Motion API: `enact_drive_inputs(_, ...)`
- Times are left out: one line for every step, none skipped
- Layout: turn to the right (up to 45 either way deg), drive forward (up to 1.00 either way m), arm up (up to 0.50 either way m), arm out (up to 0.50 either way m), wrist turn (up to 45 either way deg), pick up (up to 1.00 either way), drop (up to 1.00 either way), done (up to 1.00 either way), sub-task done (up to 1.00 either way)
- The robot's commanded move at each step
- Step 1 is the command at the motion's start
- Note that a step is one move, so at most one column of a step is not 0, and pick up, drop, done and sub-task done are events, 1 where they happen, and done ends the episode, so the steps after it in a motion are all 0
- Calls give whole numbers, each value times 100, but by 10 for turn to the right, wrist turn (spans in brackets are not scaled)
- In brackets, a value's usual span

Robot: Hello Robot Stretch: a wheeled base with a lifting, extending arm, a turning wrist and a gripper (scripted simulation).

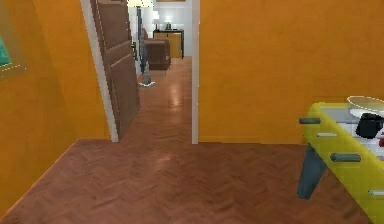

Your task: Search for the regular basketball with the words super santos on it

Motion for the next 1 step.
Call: enact_drive_inputs(-60, 0, 0, 0, 0, 0, 0, 0, 0)
